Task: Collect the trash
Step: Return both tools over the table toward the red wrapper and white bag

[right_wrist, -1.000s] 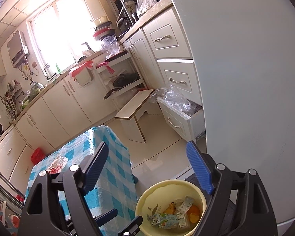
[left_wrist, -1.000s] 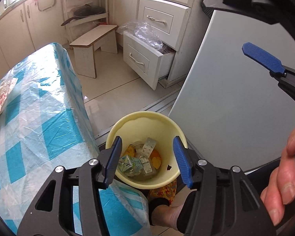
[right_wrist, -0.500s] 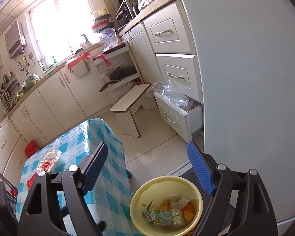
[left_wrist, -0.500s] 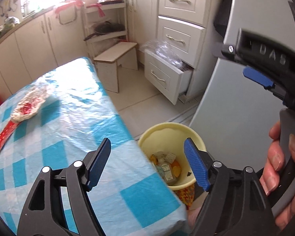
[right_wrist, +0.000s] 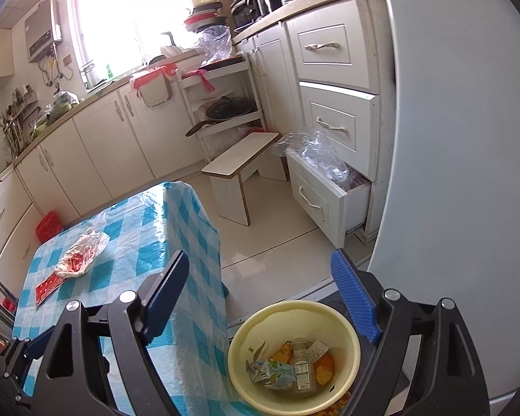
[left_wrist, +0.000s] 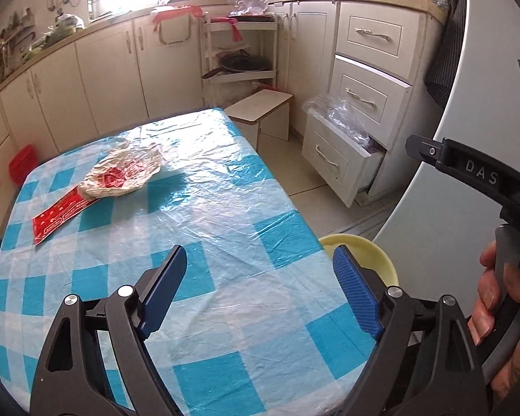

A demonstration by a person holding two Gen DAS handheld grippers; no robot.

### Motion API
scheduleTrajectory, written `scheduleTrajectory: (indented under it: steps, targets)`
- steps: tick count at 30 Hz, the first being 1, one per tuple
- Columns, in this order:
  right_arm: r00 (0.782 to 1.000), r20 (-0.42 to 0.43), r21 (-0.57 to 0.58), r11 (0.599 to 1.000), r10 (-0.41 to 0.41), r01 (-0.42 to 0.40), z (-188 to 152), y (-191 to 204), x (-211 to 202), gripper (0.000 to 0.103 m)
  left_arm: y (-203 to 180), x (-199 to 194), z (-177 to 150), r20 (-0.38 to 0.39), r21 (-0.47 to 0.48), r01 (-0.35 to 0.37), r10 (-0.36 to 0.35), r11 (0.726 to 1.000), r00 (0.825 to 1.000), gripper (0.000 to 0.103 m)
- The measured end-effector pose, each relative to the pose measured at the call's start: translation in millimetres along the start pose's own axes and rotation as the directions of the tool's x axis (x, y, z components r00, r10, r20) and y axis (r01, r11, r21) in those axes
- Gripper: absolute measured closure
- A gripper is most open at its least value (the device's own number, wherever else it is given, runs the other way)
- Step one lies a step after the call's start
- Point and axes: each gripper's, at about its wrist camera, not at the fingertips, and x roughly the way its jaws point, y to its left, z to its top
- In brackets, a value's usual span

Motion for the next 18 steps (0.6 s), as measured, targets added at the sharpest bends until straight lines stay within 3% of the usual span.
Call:
scheduleTrajectory:
  steps: [18]
  targets:
    - [0.997, -0.021, -0.139, 0.987, 0.076, -0.078, -4.7, 70.3, 10.4, 0.020, 62.4, -13.7, -6.8, 0.016, -0.100, -0.064, 0.066, 0.993, 0.998, 0.018]
